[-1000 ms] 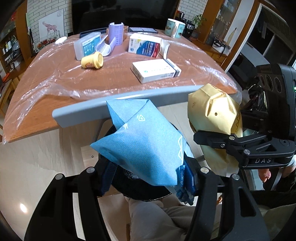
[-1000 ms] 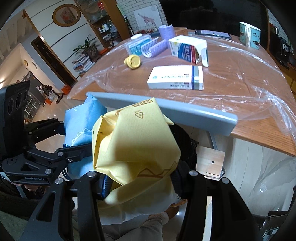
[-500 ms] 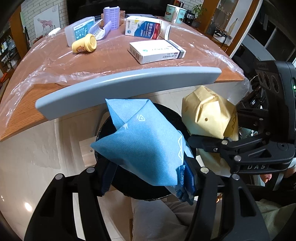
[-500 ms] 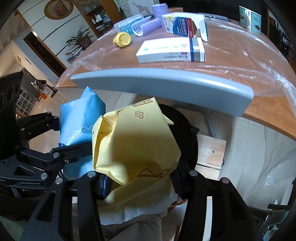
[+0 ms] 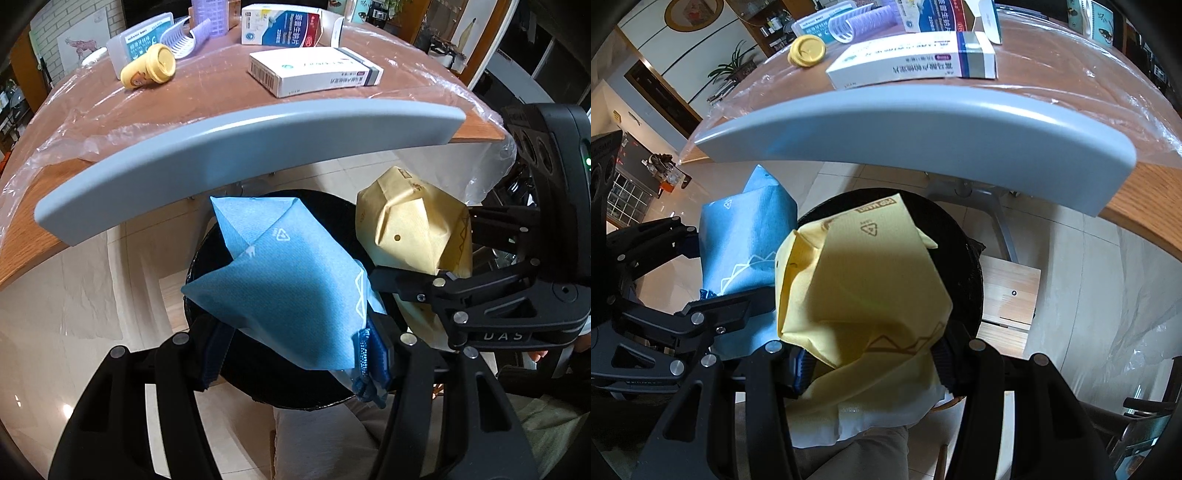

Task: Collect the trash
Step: 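Open both tools over the black bin to drop the two bags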

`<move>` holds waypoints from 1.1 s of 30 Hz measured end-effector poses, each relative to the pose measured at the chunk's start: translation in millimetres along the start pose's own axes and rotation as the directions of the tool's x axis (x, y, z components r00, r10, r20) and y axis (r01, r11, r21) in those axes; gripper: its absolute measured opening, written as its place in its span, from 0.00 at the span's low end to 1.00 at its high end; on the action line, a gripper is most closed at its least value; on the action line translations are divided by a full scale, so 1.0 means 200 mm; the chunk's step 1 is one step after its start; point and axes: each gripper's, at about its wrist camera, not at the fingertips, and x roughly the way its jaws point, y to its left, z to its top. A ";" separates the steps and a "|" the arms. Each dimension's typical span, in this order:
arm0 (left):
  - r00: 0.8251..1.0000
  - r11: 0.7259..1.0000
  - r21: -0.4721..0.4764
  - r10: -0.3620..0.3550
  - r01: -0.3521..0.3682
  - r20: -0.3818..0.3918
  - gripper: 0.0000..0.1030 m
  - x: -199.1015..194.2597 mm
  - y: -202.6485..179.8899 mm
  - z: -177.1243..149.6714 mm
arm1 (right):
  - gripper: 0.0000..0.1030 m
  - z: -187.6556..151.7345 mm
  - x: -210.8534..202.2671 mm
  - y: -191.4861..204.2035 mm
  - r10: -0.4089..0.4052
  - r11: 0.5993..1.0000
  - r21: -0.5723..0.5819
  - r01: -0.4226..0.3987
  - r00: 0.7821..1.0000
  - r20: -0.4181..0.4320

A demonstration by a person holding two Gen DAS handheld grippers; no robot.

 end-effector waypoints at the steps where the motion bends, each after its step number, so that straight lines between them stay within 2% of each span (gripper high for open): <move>1: 1.000 1.000 0.001 0.002 -0.002 -0.003 0.60 0.01 0.00 0.01 | 0.50 0.00 0.01 0.01 -0.003 1.000 -0.002 0.003 1.000 -0.003; 17: 0.999 0.999 0.029 0.028 -0.027 -0.041 0.60 0.10 0.01 0.02 | 0.50 0.02 0.12 0.02 -0.047 0.999 -0.011 0.047 0.998 -0.038; 33: 0.998 0.999 0.045 0.033 -0.030 -0.057 0.60 0.17 0.01 0.02 | 0.53 0.02 0.14 0.01 -0.069 0.997 0.024 0.070 0.996 -0.051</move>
